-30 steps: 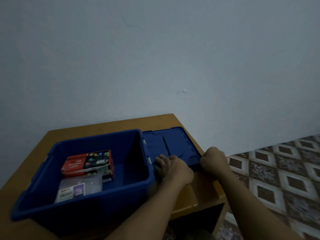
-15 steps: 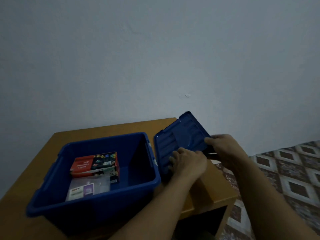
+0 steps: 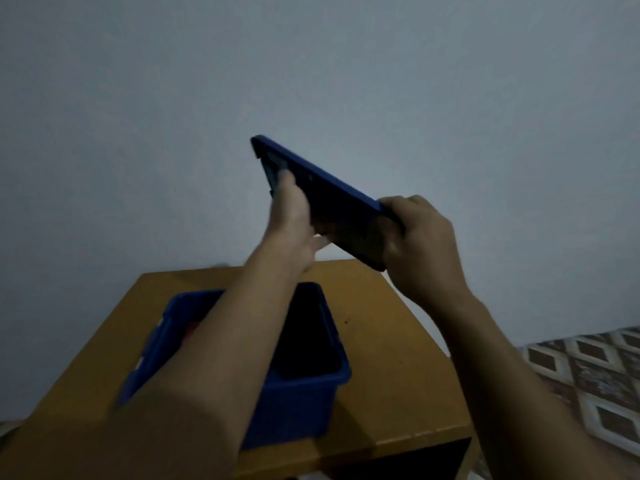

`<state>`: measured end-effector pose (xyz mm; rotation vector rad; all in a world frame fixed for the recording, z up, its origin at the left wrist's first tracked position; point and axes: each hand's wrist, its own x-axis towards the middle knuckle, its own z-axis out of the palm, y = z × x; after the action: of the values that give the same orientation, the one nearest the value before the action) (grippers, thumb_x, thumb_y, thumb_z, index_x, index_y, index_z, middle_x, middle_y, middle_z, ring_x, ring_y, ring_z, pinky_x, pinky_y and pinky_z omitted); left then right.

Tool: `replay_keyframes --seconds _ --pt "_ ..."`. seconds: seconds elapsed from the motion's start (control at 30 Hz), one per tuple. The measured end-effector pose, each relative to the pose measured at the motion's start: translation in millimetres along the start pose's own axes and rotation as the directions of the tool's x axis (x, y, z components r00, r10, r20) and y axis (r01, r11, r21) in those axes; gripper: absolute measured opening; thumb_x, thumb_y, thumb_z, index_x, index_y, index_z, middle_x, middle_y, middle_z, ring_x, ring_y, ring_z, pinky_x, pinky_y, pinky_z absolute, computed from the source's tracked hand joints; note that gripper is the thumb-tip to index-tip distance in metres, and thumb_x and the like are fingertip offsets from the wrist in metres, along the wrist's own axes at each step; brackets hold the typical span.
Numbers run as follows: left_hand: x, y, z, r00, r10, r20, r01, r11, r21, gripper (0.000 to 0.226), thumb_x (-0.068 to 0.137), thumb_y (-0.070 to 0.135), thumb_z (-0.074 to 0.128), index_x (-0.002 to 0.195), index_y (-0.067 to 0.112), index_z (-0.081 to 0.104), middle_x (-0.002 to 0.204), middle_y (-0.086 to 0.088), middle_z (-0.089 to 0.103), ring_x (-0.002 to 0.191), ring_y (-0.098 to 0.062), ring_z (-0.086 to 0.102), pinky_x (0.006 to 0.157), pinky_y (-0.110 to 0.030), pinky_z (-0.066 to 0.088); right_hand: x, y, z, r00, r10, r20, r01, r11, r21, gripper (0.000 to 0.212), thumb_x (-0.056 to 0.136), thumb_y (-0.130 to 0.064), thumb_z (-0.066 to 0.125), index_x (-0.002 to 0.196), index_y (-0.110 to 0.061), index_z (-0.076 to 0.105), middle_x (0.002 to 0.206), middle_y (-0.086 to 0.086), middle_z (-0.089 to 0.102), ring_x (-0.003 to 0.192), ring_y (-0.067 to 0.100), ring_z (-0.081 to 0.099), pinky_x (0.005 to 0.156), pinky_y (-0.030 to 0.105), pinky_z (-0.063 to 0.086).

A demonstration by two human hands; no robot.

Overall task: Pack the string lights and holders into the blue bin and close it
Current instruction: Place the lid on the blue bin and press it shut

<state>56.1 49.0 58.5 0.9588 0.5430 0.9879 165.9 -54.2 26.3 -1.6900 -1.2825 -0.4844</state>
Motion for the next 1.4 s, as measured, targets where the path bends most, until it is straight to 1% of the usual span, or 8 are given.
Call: replay_keyframes --seconds 0.23,0.43,0.63,0.8,0.93,1.13,1.27,1.4 --pt "-24.1 62.2 -119.4 0.968 0.031 -0.250 -0.107 0.950 -0.295 0.055 0.098 0.051 0.045 0.118 0.000 0.053 0.121 -0.022 0.061 0.108 -0.041 0.063 0.090 -0.057 0.054 -23.2 -24.9 29.6 0.956 -0.293 -0.002 0.293 0.956 0.010 0.020 0.100 -0.009 0.055 0.115 -0.013 0.067 0.099 0.001 0.064 0.089 0.017 0.053 0.070 0.019 0.035" --pt "-66.4 65.5 -184.2 0.938 -0.012 -0.345 0.093 0.972 0.218 0.015 0.092 0.025 0.060 0.094 0.011 0.058 0.105 -0.017 0.064 0.097 -0.034 0.066 0.082 -0.046 0.053 -58.6 -31.9 50.2 0.927 -0.352 0.133 0.349 0.936 0.047 0.025 0.094 -0.003 0.061 0.114 -0.015 0.067 0.108 0.002 0.069 0.097 0.023 0.061 0.075 0.036 0.054" --pt "-84.1 32.4 -210.6 0.896 -0.017 -0.444 0.261 0.829 0.494 0.011 0.088 0.019 0.062 0.093 0.010 0.064 0.095 -0.014 0.062 0.088 -0.030 0.057 0.078 -0.041 0.045 -95.4 -25.5 49.4 0.918 -0.255 0.304 0.258 0.966 0.033 0.030 0.091 -0.005 0.061 0.115 -0.021 0.070 0.115 -0.002 0.071 0.103 0.019 0.064 0.081 0.022 0.041" --pt "-95.1 4.0 -215.2 0.905 0.022 -0.426 0.285 0.712 0.642 0.023 0.099 0.014 0.045 0.098 0.002 0.065 0.096 -0.017 0.067 0.086 -0.035 0.063 0.070 -0.038 0.046 -107.9 -22.6 34.9 0.861 -0.172 0.479 0.156 0.985 0.072 0.036 0.092 -0.012 0.068 0.120 -0.036 0.070 0.124 -0.032 0.052 0.117 -0.013 0.040 0.101 0.006 0.030" --pt "-101.6 -4.0 -212.6 0.924 0.044 -0.379 0.260 0.656 0.708 0.027 0.101 0.011 0.039 0.089 0.003 0.062 0.089 -0.016 0.063 0.074 -0.030 0.058 0.057 -0.031 0.039 -107.9 -20.9 22.3 0.824 -0.097 0.559 0.073 0.995 0.065 0.041 0.090 -0.019 0.071 0.119 -0.047 0.065 0.116 -0.050 0.034 0.114 -0.017 0.037 0.093 -0.005 0.026" --pt "-103.4 -17.3 -221.8 0.942 0.071 -0.328 0.243 0.531 0.812 0.033 0.102 0.012 0.036 0.077 0.008 0.056 0.078 -0.012 0.058 0.067 -0.024 0.051 0.059 -0.030 0.033 -115.9 -19.7 19.5 0.743 -0.030 0.669 0.029 0.999 0.013 0.041 0.091 -0.027 0.071 0.122 -0.052 0.060 0.128 -0.042 0.039 0.122 -0.014 0.035 0.113 0.021 0.036" --pt "-102.5 -17.6 -224.0 0.960 0.094 -0.264 0.192 0.467 0.863 0.028 0.103 0.015 0.036 0.086 0.015 0.059 0.084 -0.011 0.062 0.071 -0.022 0.056 0.063 -0.031 0.038 -113.3 -26.1 15.2 0.712 -0.003 0.703 0.003 1.000 0.002 0.027 0.095 -0.041 0.061 0.121 -0.046 0.063 0.126 -0.035 0.045 0.106 -0.014 0.047 0.084 -0.002 0.039" --pt "-92.5 -12.6 -214.2 0.967 0.239 -0.090 0.018 0.290 0.957 0.021 0.102 0.028 0.039 0.105 0.020 0.058 0.114 -0.002 0.062 0.097 -0.021 0.060 0.085 -0.038 0.049 -93.1 -42.1 28.8 0.738 -0.016 0.675 0.044 0.999 -0.025 0.024 0.100 -0.044 0.049 0.117 -0.035 0.064 0.119 -0.018 0.062 0.102 -0.002 0.054 0.081 0.013 0.044"
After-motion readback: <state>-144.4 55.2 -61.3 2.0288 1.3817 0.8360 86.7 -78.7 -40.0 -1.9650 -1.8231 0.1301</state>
